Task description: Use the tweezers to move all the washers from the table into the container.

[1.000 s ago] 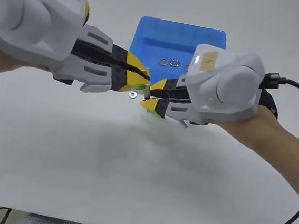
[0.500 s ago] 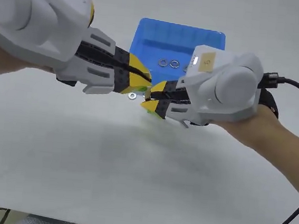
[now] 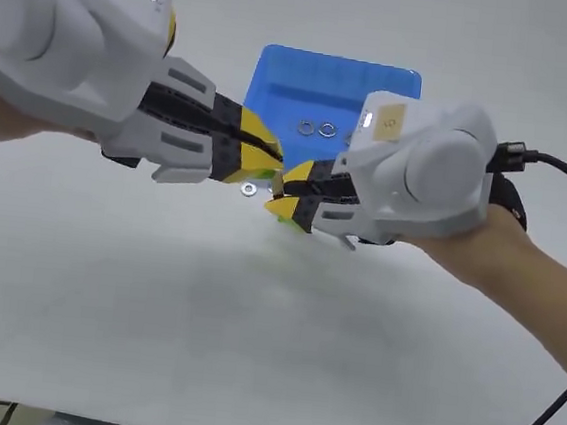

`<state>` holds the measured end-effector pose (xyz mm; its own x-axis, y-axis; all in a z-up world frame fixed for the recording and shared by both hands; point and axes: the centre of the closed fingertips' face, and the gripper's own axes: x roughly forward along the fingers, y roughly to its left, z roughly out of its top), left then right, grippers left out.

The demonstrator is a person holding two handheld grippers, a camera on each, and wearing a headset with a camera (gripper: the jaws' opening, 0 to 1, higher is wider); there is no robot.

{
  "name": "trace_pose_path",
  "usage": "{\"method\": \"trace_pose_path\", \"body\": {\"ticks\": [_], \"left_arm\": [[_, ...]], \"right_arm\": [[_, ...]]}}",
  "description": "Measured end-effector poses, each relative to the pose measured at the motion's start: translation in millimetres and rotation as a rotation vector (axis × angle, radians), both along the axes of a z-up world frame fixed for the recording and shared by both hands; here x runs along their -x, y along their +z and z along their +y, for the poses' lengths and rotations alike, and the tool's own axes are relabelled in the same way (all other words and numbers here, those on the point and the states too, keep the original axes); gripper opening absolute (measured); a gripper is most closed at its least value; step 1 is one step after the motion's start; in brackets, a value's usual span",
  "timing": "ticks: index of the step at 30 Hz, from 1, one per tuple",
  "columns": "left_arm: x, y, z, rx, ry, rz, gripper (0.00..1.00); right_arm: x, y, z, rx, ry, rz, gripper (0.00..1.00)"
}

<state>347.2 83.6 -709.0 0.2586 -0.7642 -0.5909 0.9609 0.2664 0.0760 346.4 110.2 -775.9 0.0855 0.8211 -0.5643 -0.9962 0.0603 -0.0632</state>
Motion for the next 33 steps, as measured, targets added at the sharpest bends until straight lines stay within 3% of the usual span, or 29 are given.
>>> {"method": "trace_pose_path", "body": {"ticks": [10, 20, 27, 33], "left_arm": [[6.1, 22.5, 0.0, -0.014, -0.012, -0.041, 0.06], [5.4, 51.8, -2.9, 0.005, -0.025, -0.098, 0.06], [-3.7, 74.8, -3.3, 0.016, -0.038, -0.153, 0.06], [-20.2, 82.3, -3.6, 0.014, -0.055, -0.185, 0.06]], "right_arm": [[3.9, 23.5, -1.5, -0.02, 0.013, -0.04, 0.1], [-2.5, 53.1, -2.2, -0.039, 0.002, -0.098, 0.1], [-14.8, 74.7, -1.8, -0.062, -0.011, -0.141, 0.1], [-33.0, 83.4, -1.7, -0.064, -0.029, -0.176, 0.1]]}}
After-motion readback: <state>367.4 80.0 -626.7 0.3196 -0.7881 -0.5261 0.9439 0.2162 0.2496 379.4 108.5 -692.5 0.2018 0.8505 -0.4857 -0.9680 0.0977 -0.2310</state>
